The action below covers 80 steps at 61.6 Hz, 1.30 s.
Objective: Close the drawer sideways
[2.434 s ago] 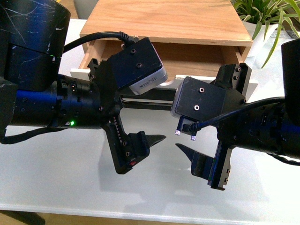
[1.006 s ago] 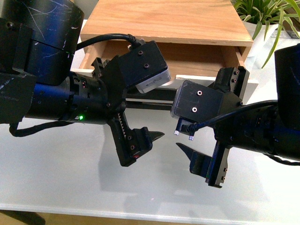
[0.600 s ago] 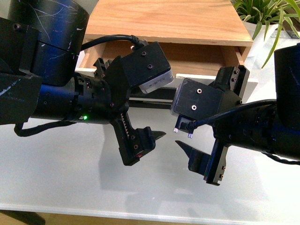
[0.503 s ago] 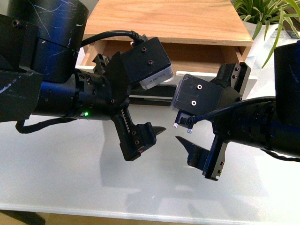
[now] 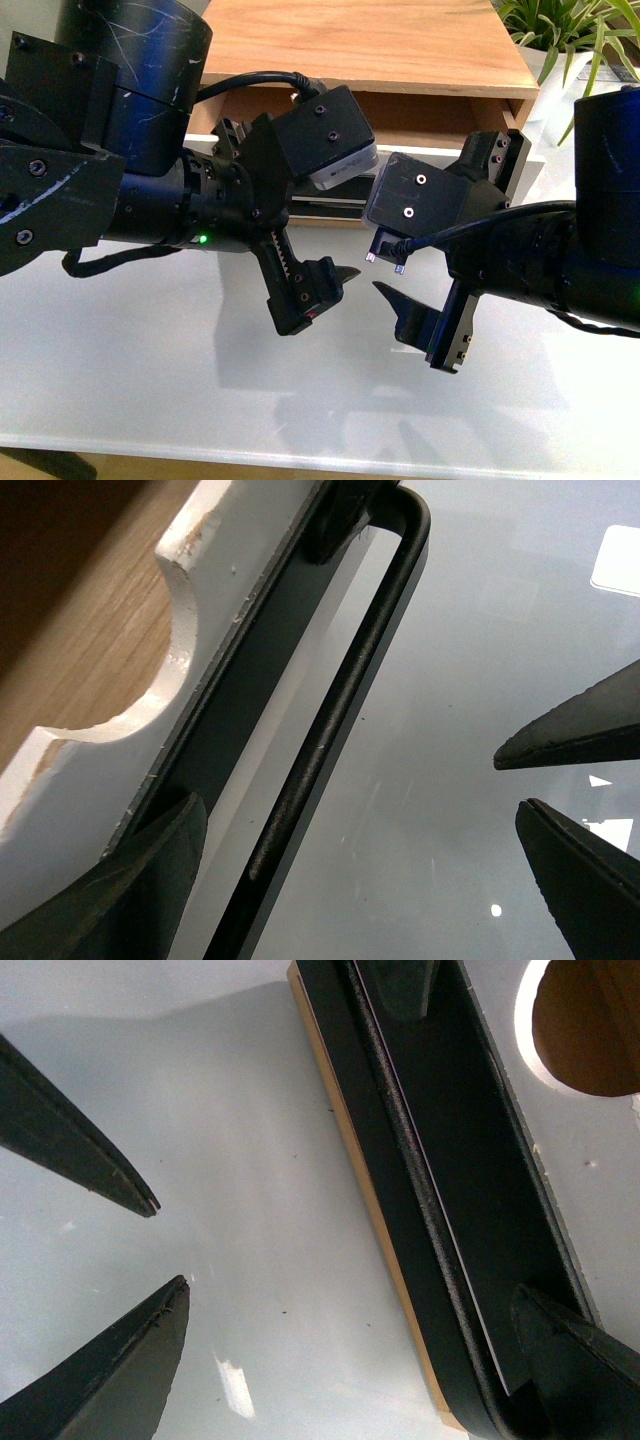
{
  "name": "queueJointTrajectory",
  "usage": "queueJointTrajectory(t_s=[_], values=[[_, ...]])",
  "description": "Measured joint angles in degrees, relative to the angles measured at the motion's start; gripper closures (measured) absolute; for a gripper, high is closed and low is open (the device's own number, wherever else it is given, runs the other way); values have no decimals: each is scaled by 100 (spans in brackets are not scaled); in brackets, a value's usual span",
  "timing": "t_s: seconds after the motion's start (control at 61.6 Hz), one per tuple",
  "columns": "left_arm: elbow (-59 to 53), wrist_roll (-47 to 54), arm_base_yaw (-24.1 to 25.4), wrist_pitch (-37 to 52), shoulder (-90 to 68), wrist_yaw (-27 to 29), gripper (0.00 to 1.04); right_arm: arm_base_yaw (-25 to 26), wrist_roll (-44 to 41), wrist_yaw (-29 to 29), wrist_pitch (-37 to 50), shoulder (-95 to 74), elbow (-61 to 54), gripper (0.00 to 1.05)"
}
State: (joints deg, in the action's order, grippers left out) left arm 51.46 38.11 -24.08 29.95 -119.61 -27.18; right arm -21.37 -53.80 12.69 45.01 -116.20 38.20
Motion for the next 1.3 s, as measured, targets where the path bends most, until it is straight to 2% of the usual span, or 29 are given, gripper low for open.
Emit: queueJointTrajectory(t_s=[0.649, 1.298], values=[[693, -184, -11, -345, -400, -42, 9, 118, -236, 116, -188, -269, 479, 9], [1602, -236, 70, -573, -866, 216, 9, 297, -348, -11, -382, -721, 1346, 9]])
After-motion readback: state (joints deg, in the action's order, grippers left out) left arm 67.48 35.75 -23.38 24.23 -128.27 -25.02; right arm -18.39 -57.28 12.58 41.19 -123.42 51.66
